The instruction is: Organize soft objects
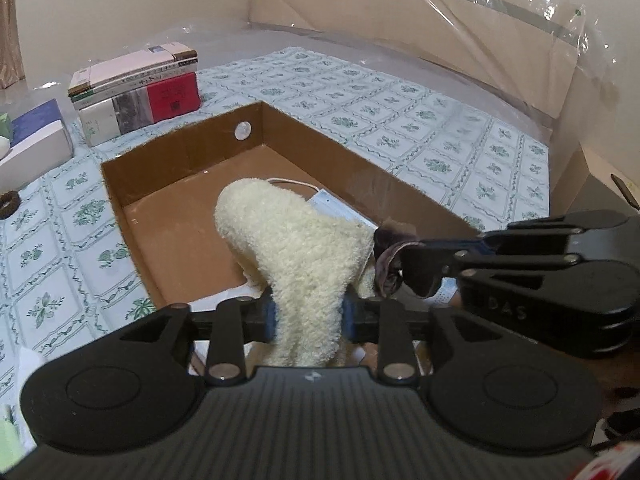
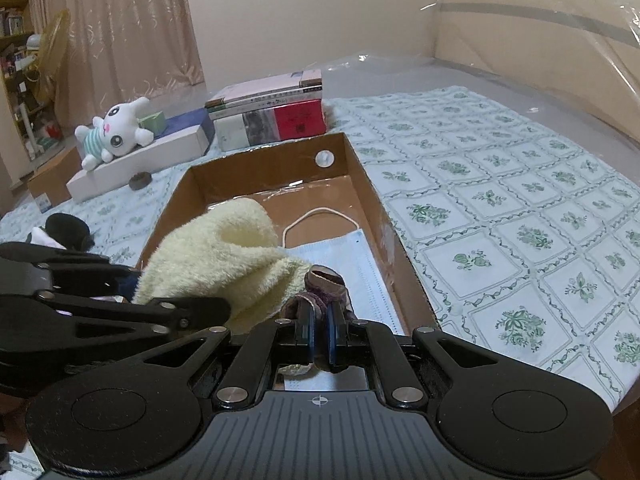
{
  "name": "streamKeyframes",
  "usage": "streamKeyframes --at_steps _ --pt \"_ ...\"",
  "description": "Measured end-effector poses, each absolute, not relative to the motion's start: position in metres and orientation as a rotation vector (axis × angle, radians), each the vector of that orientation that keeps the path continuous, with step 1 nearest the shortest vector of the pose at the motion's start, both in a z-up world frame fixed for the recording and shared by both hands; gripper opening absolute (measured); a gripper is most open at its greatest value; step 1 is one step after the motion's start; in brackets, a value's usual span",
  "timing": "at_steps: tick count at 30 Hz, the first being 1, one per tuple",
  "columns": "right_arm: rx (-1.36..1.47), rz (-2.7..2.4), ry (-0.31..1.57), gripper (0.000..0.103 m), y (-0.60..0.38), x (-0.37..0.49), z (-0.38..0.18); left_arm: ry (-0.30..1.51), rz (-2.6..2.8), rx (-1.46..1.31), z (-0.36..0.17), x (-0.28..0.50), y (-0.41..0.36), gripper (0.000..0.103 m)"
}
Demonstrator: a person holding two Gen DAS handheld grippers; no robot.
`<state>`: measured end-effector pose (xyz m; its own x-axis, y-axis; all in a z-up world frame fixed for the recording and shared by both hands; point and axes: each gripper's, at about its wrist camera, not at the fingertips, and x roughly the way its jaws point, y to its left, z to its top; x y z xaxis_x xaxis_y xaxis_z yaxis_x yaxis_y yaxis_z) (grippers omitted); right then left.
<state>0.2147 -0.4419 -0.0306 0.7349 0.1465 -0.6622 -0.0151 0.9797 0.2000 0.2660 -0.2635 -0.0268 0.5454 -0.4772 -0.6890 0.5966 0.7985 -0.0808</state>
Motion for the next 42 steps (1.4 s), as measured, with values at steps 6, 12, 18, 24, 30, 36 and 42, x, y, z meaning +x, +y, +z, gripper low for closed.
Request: streamKeyframes --at_steps 6,12,18,24,30,36,42 --pt "0.204 0.09 0.734 0.007 -0.445 0.211 -0.03 0.713 -0.601 0.141 -0.008 0.242 -0.242 0.051" --pt "0.214 0.098 0.715 0.048 -0.446 0.201 -0.027 0.69 -0.546 0.087 0.005 0.214 -0.212 0.051" --pt "0.215 0.091 0.673 0.064 -0.443 0.181 -0.016 0.678 -0.503 0.03 0.014 0.185 -0.189 0.051" --pt "0.24 0.083 0.645 0.064 -0.435 0.144 -0.002 0.656 -0.471 0.0 0.023 0.154 -0.171 0.051" --pt "0.259 0.1 0.617 0.064 -0.41 0.102 0.013 0.637 -0.43 -0.018 0.031 0.121 -0.146 0.051" --pt "0.271 0.147 0.611 0.064 -0.375 0.073 0.026 0.626 -0.376 -0.037 0.037 0.087 -0.108 0.051" --pt "0.255 0.214 0.614 0.064 -0.334 0.056 0.038 0.61 -0.307 -0.051 0.041 0.058 -0.063 0.051"
